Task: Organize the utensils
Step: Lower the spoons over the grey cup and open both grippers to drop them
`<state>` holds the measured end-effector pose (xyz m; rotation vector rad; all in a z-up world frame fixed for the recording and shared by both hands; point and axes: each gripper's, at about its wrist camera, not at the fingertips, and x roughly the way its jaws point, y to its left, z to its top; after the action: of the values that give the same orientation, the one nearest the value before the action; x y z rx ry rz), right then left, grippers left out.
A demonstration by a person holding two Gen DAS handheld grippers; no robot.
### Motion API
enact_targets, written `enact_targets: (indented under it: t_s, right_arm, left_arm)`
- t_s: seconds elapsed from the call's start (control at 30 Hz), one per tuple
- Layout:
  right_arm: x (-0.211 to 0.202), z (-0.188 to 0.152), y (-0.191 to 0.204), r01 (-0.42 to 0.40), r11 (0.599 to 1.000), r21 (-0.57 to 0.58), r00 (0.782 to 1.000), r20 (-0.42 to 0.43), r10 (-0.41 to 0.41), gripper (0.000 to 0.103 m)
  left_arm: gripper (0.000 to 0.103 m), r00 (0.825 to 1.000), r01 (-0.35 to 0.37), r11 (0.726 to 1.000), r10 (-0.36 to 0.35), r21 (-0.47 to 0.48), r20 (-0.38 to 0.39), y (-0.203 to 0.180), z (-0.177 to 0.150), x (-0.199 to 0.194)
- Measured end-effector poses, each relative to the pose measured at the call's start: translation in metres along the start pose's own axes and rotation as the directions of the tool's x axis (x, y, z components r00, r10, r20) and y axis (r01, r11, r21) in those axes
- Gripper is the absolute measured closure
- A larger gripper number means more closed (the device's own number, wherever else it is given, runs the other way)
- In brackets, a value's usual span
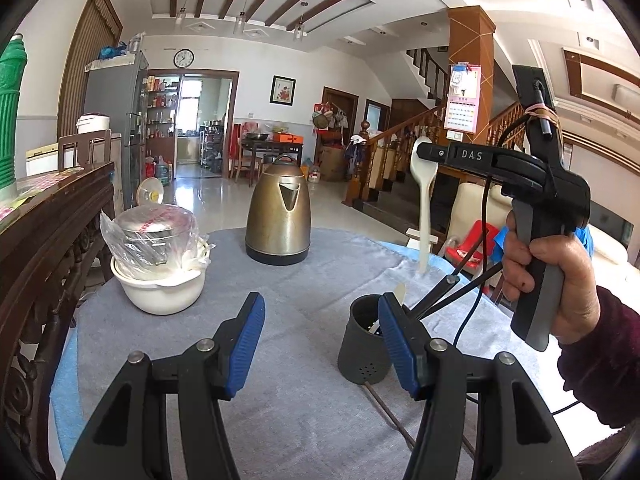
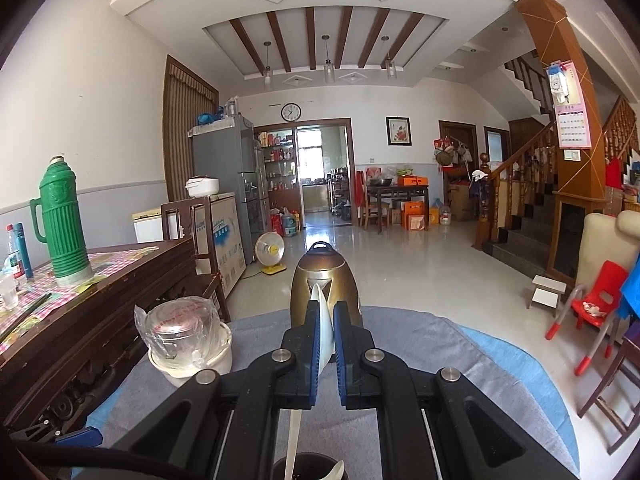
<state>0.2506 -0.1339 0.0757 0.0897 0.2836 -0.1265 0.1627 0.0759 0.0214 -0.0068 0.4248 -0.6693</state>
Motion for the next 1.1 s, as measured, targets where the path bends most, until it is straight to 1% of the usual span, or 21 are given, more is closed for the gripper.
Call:
enact_targets:
  t_s: [0.03,0.1,0.17,0.2,0.23,0.27,0.43,0.53,0.67,0.77,0.83,0.97,1.0,1.03,1.1]
  right_arm:
    - [0.0,0.0,0.0,0.0,1.0,-0.003,1.0,-0.002,0.0,0.094]
    - [0.0,0.002,-0.001,-0.007,1.0,-0.002,1.0,-0.006,0.007,0.087]
    - [-0.001,0.002,-0.001,-0.013,1.0,0.001,1.0,-0.002,0.013,0.069]
    - [-0.002,0.002,-0.001,-0.015,1.0,0.002,1.0,0.004,0.015,0.064]
    - [-0.004,0.002,-0.001,-0.014,1.0,0.001,1.0,0.016,0.014,0.049]
    - [-0.006,0.002,-0.001,-0.011,1.0,0.001,1.0,0.026,0.011,0.044]
    - [-0.024,0.008,-0.006,-0.022,1.0,0.016,0.995,0.098,0.02,0.044]
    - [-0.041,0.016,-0.015,-0.035,0.998,0.049,0.989,0.142,0.028,0.044]
    - [-0.069,0.022,-0.034,-0.034,0.996,0.083,0.981,0.191,0.018,0.044]
    - [-0.092,0.024,-0.057,-0.021,0.992,0.124,0.976,0.216,-0.007,0.044]
    - [-0.107,0.023,-0.073,-0.011,0.989,0.15,0.975,0.219,-0.022,0.044]
    - [-0.129,0.017,-0.105,0.013,0.984,0.179,0.981,0.188,-0.047,0.045]
    - [-0.132,0.014,-0.114,0.008,0.982,0.188,0.984,0.173,-0.042,0.045]
    - [-0.134,0.009,-0.124,-0.012,0.979,0.205,0.989,0.148,-0.018,0.045]
    - [-0.131,0.0,-0.144,-0.073,0.963,0.259,0.993,0.109,0.046,0.045]
  left_arm:
    - [0.043,1.0,0.0,1.0,0.0,-0.001,0.0,0.0,0.0,0.0]
    - [0.043,1.0,0.002,1.0,-0.002,-0.005,0.001,-0.001,0.001,0.0]
    - [0.042,1.0,0.006,1.0,-0.006,-0.01,0.001,-0.001,0.001,0.002]
    - [0.042,1.0,0.005,1.0,-0.005,-0.01,0.0,-0.001,0.001,0.002]
    - [0.042,1.0,0.005,1.0,-0.005,-0.01,-0.001,-0.001,0.001,0.002]
    - [0.042,1.0,0.005,1.0,-0.005,-0.01,-0.001,-0.001,0.001,0.002]
    - [0.042,1.0,0.002,1.0,-0.002,-0.023,-0.015,-0.002,0.001,0.002]
    - [0.039,1.0,-0.003,0.999,0.002,-0.043,-0.027,-0.004,-0.002,-0.001]
    - [0.035,0.998,-0.016,0.996,0.01,-0.088,-0.068,-0.011,-0.014,-0.006]
    - [0.034,0.993,-0.017,0.991,0.0,-0.136,-0.121,-0.02,-0.028,-0.011]
    - [0.034,0.988,-0.016,0.986,-0.01,-0.165,-0.155,-0.029,-0.038,-0.016]
    - [0.033,0.983,-0.015,0.983,-0.02,-0.183,-0.185,-0.05,-0.053,-0.027]
    - [0.033,0.981,-0.014,0.983,-0.022,-0.185,-0.19,-0.057,-0.058,-0.03]
    - [0.033,0.98,-0.014,0.983,-0.023,-0.185,-0.196,-0.062,-0.062,-0.032]
    - [0.033,0.977,-0.018,0.983,-0.023,-0.185,-0.214,-0.074,-0.072,-0.036]
